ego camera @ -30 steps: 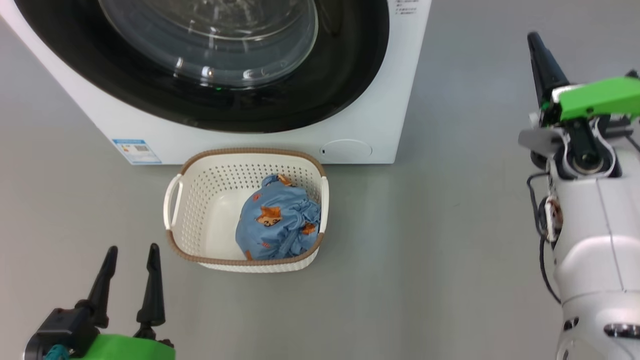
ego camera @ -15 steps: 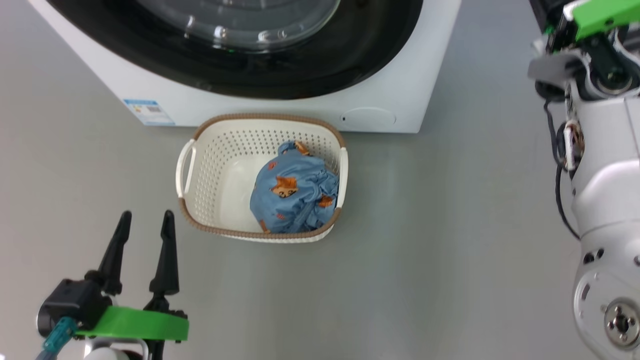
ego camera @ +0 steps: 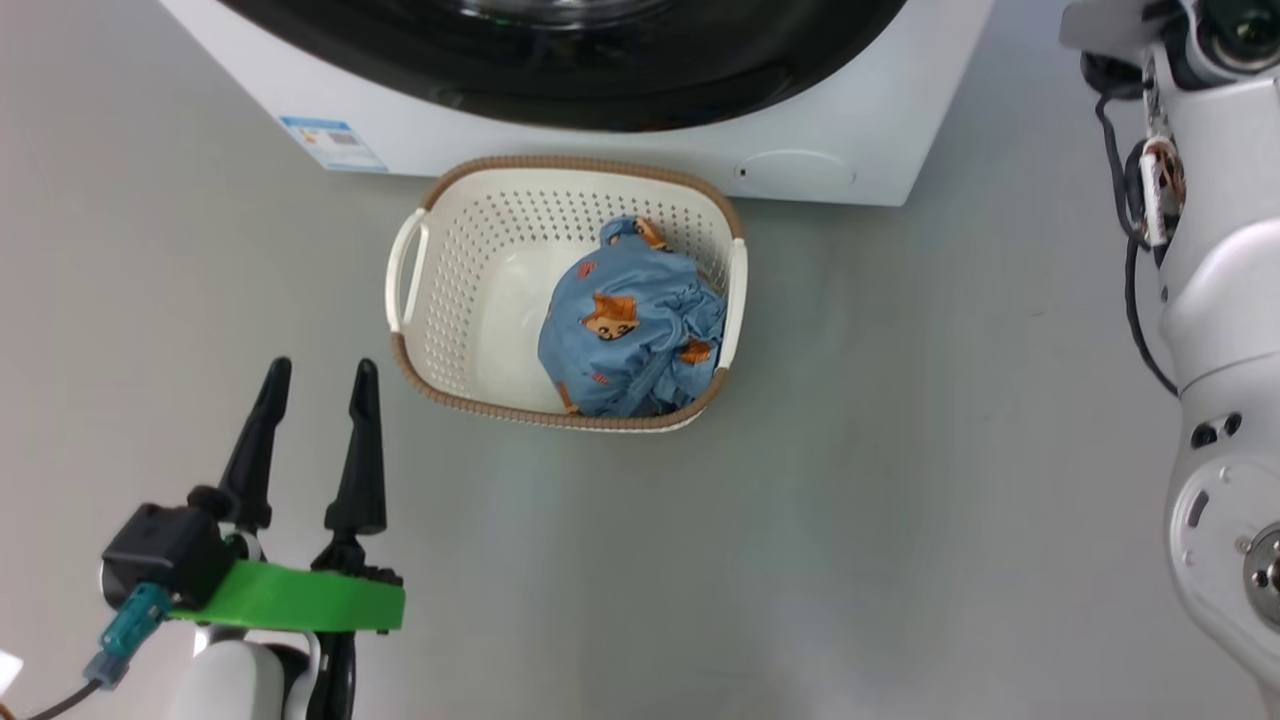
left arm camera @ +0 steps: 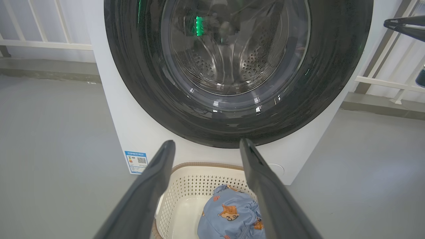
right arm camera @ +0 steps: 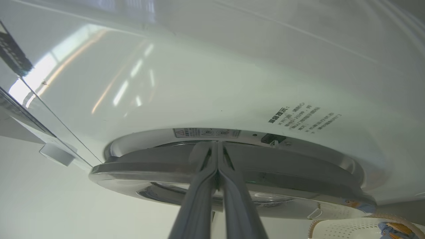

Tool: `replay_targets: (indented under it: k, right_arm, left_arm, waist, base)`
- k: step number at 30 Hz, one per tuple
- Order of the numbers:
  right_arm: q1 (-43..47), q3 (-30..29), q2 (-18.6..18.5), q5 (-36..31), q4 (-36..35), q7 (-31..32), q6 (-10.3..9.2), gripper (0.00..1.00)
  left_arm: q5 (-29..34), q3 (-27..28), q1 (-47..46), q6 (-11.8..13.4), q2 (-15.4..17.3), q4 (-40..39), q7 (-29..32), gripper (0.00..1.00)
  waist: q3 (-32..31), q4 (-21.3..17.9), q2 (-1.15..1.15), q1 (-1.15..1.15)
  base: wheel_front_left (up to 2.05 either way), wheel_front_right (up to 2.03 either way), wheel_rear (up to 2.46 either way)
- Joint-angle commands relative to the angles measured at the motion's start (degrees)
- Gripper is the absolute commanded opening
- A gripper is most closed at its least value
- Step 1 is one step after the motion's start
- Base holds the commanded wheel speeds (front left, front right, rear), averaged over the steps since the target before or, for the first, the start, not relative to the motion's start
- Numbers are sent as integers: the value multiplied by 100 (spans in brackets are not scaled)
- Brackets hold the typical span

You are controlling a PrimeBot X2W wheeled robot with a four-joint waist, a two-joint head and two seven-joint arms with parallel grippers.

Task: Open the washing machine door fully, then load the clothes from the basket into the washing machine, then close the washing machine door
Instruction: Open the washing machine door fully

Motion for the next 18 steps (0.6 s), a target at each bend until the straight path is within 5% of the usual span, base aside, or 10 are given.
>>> replay_targets:
  k: [1, 18]
  right_arm:
    - [-253, 24, 169, -99, -115, -55, 9, 0]
    - [-670, -172, 151, -479, 288, -211, 9, 0]
  left_arm:
    - [-60, 163, -130, -16, 86, -178, -46, 100]
    - [-211, 7, -478, -16, 26, -147, -46, 100]
  waist:
    - [118, 89, 0, -1]
    - [621, 263, 0, -1]
  base:
    - [0, 0, 0]
    - [0, 0, 0]
